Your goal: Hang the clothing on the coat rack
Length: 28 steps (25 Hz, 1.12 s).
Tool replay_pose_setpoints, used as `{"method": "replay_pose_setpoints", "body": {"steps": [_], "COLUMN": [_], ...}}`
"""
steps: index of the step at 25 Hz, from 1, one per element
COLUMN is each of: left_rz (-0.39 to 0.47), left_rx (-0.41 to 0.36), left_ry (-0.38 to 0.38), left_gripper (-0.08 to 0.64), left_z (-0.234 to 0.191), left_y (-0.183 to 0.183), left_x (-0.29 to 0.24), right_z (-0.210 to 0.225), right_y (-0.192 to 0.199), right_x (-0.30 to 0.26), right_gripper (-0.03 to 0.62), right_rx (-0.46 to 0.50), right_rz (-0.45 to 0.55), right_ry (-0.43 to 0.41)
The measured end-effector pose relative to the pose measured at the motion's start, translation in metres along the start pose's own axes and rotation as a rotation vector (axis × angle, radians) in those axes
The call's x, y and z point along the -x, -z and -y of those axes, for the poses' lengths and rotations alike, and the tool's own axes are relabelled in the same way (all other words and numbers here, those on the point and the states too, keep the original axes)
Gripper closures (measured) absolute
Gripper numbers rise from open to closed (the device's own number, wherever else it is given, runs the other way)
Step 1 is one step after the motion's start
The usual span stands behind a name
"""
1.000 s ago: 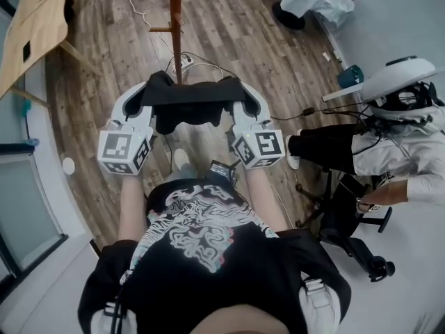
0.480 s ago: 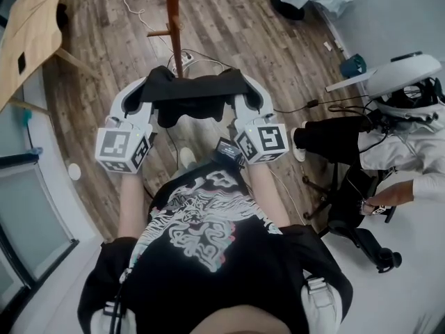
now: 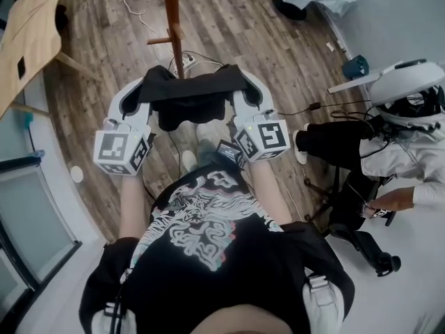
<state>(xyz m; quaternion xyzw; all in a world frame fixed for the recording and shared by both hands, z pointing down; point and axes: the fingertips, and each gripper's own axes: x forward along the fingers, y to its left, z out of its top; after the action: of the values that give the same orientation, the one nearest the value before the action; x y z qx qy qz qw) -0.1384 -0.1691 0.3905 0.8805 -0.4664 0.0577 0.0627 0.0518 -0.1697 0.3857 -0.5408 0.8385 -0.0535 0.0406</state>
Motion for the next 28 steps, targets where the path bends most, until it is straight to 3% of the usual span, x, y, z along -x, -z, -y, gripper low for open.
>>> {"method": "replay_pose_setpoints", "body": {"steps": [28], "left_rz": [0.018], "left_rx": [0.005], "left_ry": [-0.06], "left_gripper": [0.554], "left_z": [-0.058], "left_y": [-0.024], "left_x": [-0.068], "right_z": [0.035], "right_y": [-0.019], "right_x": [-0.097], "right_gripper": [0.578], "right_rx": [-0.015], "right_rz": [0.021], "right_ry": [-0.078]}}
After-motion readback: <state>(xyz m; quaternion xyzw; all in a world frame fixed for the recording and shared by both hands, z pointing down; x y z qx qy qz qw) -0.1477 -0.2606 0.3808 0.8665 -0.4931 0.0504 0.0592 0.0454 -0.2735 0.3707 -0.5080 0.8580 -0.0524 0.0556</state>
